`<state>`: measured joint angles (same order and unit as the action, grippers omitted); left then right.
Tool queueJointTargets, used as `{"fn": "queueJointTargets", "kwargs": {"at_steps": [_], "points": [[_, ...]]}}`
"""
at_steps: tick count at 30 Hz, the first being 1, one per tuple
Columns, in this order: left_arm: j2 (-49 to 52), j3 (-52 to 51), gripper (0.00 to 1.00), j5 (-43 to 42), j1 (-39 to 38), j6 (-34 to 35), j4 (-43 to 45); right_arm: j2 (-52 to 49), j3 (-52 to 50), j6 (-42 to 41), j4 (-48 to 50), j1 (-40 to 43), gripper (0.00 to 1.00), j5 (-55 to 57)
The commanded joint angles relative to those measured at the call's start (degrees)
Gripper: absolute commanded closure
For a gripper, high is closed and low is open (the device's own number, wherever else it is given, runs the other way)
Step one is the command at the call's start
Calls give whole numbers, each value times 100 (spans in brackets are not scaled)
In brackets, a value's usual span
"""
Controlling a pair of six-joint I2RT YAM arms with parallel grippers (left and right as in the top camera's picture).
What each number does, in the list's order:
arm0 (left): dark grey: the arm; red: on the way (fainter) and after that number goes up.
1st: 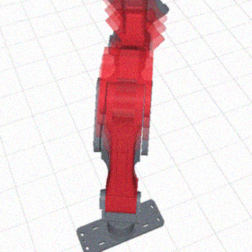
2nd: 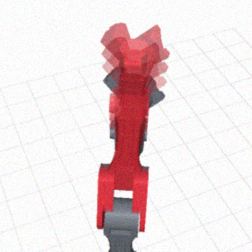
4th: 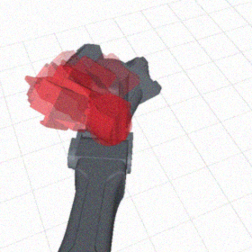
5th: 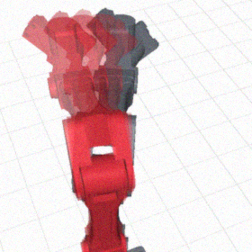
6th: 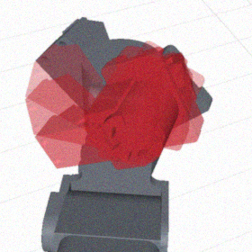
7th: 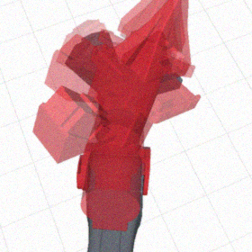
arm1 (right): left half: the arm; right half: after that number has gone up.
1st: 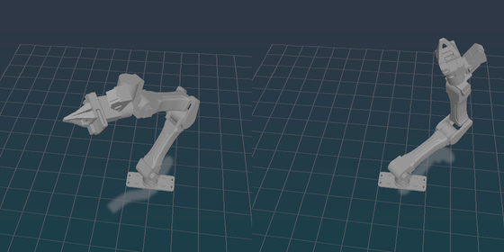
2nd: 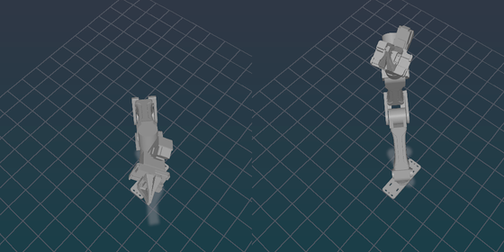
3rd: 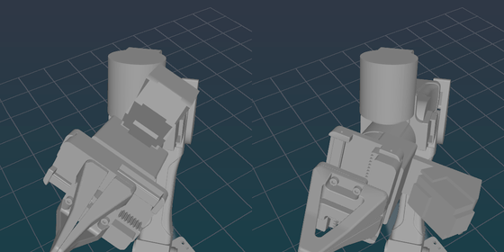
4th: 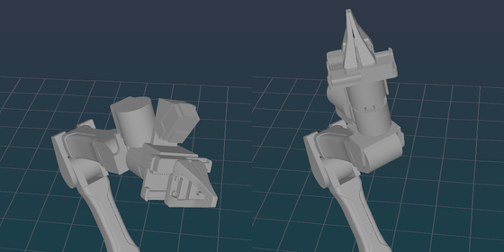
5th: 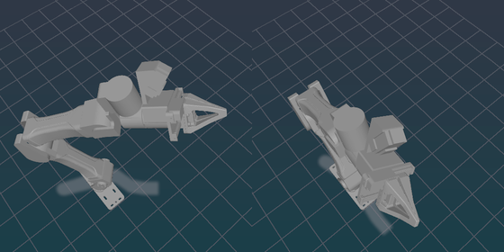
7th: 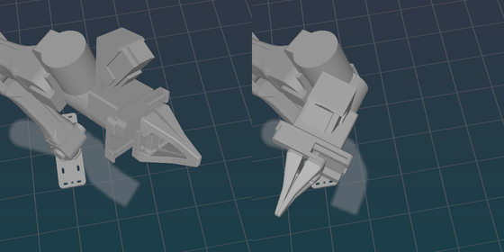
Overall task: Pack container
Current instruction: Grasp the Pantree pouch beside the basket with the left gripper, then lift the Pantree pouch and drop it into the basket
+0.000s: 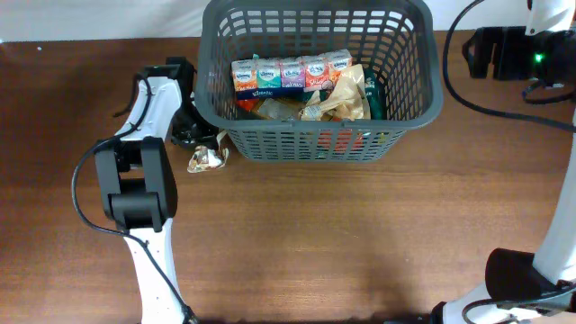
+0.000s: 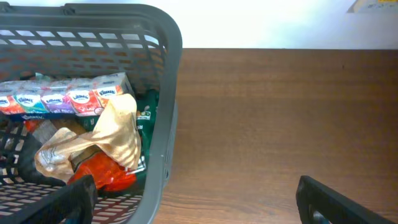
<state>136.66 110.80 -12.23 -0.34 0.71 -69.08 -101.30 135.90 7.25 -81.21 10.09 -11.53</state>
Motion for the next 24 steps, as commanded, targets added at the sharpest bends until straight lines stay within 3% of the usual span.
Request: {"fn": "queueJointTargets", "kwargs": {"at_steps": [1, 6, 12, 17, 20, 24], "points": [[605, -212, 98, -35, -33, 11, 219, 66, 28, -68, -4, 7, 1, -52], [590, 216, 99, 184, 302, -81, 31, 66, 28, -68, -4, 7, 1, -52], [417, 1952, 99, 363, 1226, -205, -400, 66, 28, -68, -4, 7, 1, -52], [223, 3832, 98, -975, 1834, -382, -356, 66, 28, -68, 2, 7, 1, -52], [219, 4865, 99, -1403, 1888, -533, -291, 66, 28, -68, 4, 7, 1, -52], [216, 6048, 98, -2817, 1679, -962, 181, 66, 28, -68, 31, 7, 1, -52]]}}
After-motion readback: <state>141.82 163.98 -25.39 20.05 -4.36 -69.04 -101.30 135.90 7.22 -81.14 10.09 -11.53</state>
